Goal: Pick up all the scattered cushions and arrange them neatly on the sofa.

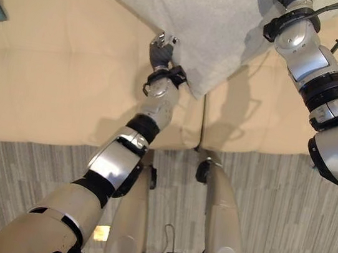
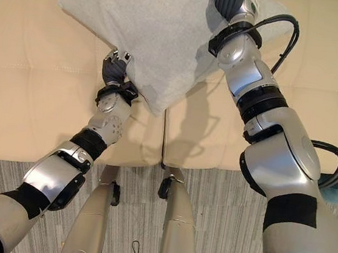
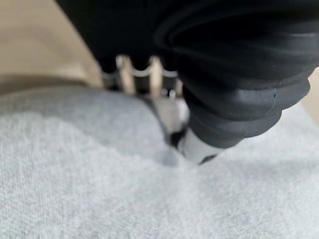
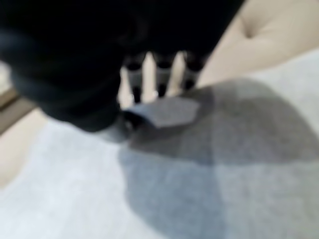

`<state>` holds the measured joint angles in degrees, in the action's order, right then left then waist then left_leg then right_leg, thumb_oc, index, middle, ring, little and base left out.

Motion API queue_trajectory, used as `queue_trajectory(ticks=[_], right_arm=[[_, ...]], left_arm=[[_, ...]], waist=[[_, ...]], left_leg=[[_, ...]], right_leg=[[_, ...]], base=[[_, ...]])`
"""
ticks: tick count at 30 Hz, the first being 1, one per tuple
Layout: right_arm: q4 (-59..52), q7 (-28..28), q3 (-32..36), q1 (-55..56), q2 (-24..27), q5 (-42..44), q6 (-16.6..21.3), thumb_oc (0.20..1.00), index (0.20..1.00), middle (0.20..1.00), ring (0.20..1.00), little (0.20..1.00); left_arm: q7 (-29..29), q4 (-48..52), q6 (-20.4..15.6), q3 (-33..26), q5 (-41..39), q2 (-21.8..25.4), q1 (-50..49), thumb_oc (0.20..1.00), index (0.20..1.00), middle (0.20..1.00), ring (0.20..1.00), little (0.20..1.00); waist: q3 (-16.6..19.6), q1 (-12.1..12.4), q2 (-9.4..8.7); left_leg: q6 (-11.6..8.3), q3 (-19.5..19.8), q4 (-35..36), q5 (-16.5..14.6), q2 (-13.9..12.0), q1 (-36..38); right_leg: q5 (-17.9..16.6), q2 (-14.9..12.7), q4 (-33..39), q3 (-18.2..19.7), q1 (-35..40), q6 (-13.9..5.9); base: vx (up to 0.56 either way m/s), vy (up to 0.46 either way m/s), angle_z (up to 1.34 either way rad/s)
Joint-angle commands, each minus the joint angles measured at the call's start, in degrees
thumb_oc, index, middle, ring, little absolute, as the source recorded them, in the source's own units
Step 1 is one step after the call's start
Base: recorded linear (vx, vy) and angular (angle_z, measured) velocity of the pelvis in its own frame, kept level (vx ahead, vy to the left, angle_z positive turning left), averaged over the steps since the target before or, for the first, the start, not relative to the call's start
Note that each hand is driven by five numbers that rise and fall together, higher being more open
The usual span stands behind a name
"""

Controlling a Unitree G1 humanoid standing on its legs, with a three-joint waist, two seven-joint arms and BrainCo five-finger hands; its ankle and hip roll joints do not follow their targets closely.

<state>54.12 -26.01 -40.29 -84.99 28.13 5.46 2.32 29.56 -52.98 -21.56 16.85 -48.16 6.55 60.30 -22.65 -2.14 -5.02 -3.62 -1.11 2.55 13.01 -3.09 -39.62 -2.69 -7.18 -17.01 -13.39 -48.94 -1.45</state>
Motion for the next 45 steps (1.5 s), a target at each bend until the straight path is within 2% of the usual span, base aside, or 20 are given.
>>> queue_trajectory(ticks=[1, 5, 11, 17, 26, 29, 30, 31, 36, 41, 45], right_arm=[[-6.4, 0.0, 0.2, 0.8, -5.1, 1.0, 6.0, 0.200, 0.200, 0.200, 0.200, 0.200], [-14.3, -2.3, 5.1, 5.2, -3.1, -0.5, 7.0, 0.200, 0.200, 0.200, 0.200, 0.200], [-23.1, -3.6, 9.5, 10.6, -2.1, -2.4, 8.6, 0.200, 0.200, 0.200, 0.200, 0.200], [-27.2, -4.2, 11.7, 13.1, -2.8, -4.0, 9.2, 0.200, 0.200, 0.200, 0.200, 0.200], [-30.8, -6.2, 14.7, 14.1, -5.8, -3.2, 11.6, 0.200, 0.200, 0.200, 0.200, 0.200], [-29.4, -5.9, 13.6, 13.1, -6.0, -3.3, 10.8, 0.200, 0.200, 0.200, 0.200, 0.200], [-27.9, -6.1, 12.9, 12.4, -5.5, -4.6, 9.6, 0.366, 0.366, 0.366, 0.366, 0.366], [-25.7, -6.5, 12.0, 10.9, -4.3, -7.2, 7.5, 1.000, 1.000, 1.000, 1.000, 1.000], [-15.1, -9.1, 9.3, 4.4, 1.4, -12.7, 3.0, 1.000, 1.000, 1.000, 1.000, 1.000], [-4.5, -8.9, 5.6, -1.8, 4.5, -10.6, 1.7, 1.000, 1.000, 1.000, 1.000, 1.000], [3.2, -6.1, 1.8, -5.3, 6.7, -6.7, 2.1, 1.000, 1.000, 1.000, 1.000, 1.000]], left_arm=[[-0.8, 6.8, -2.9, 2.3, 5.1, -1.7, 7.6, 0.200, 0.200, 0.200, 0.200, 0.200], [1.4, 16.0, -4.3, 2.4, 9.4, 0.0, 6.6, 0.200, 0.200, 0.200, 0.200, 0.200], [3.1, 24.1, -4.4, 3.1, 15.2, 1.3, 4.8, 0.200, 0.200, 0.200, 0.200, 0.200], [4.1, 26.5, -4.2, 3.3, 17.6, 2.6, 4.5, 0.200, 0.200, 0.200, 0.200, 0.200], [5.9, 27.1, -3.4, 4.3, 21.6, 5.4, 8.5, 0.200, 0.200, 0.200, 0.200, 0.200], [5.8, 26.3, -2.9, 4.6, 21.8, 6.4, 10.0, 0.200, 0.200, 0.200, 0.200, 0.200], [5.6, 25.9, -2.7, 4.7, 21.8, 6.9, 9.9, 0.200, 0.200, 0.200, 0.200, 0.200], [5.5, 25.3, -2.5, 4.7, 21.6, 7.3, 10.0, 0.200, 0.200, 0.200, 0.200, 0.200], [5.3, 23.9, -2.3, 5.3, 22.2, 7.6, 10.2, 0.200, 0.200, 0.200, 0.200, 0.200], [4.3, 23.1, -2.6, 5.3, 20.7, 8.2, 8.5, 0.200, 0.200, 0.200, 0.200, 0.200], [2.8, 24.6, -2.5, 5.2, 19.9, 10.5, 5.4, 0.200, 0.200, 0.200, 0.200, 0.200]], waist=[[-3.2, 0.4, 0.55], [-3.1, 0.4, 1.57], [-2.9, 0.3, 2.04], [-2.7, 0.3, 2.00], [-2.9, 0.3, 3.00], [-2.9, 0.3, 3.22], [-2.9, 0.3, 3.33], [-2.8, 0.4, 3.45], [-3.4, 1.0, 4.22], [-4.2, 2.0, 4.60], [-4.9, 3.0, 5.18]], left_leg=[[-6.43, 3.1, 2.5, -3.9, -1.2, 7.1], [-6.09, 3.1, 2.5, -4.7, -1.1, 8.9], [-5.42, 3.0, 2.5, -5.5, -0.9, 10.6], [-4.85, 2.9, 2.5, -5.7, -0.9, 11.5], [-4.03, 2.9, 2.1, -5.8, -0.3, 11.5], [-3.95, 3.0, 2.1, -5.7, -0.1, 11.4], [-3.97, 2.9, 2.1, -5.7, 0.0, 11.5], [-3.92, 2.8, 2.2, -5.8, 0.1, 11.6], [-3.78, 2.9, 2.1, -5.6, 0.5, 11.4], [-3.95, 3.0, 2.1, -5.2, 0.7, 10.9], [-4.19, 3.0, 2.2, -4.9, 0.7, 10.5]], right_leg=[[-1.2, -0.4, 5.5, -0.4, 4.5, -7.56], [-1.0, -0.7, 5.4, -0.5, 5.9, -7.78], [-0.7, -0.9, 5.2, -0.5, 7.2, -8.22], [-0.7, -0.9, 5.1, -0.1, 7.5, -8.47], [-0.2, -1.5, 4.1, 0.6, 7.3, -8.47], [-0.2, -1.6, 4.2, 0.6, 7.6, -8.39], [-0.1, -1.7, 4.2, 0.7, 7.8, -8.29], [-0.1, -1.7, 4.2, 0.7, 7.9, -8.23], [0.0, -2.2, 3.7, 0.9, 7.6, -7.95], [-0.1, -2.6, 3.5, 0.8, 7.1, -7.83], [0.0, -2.7, 3.1, 0.9, 6.4, -7.65]], base=[[0.00, 0.000, 0.00], [0.00, 0.009, 0.00], [0.01, 0.013, 0.01], [0.01, 0.023, 0.00], [0.02, 0.039, 0.00], [0.01, 0.010, 0.00], [0.02, 0.044, 0.01], [0.02, 0.040, 0.01], [0.00, 0.021, 0.04], [0.00, 0.002, 0.04], [0.00, 0.000, 0.00]])
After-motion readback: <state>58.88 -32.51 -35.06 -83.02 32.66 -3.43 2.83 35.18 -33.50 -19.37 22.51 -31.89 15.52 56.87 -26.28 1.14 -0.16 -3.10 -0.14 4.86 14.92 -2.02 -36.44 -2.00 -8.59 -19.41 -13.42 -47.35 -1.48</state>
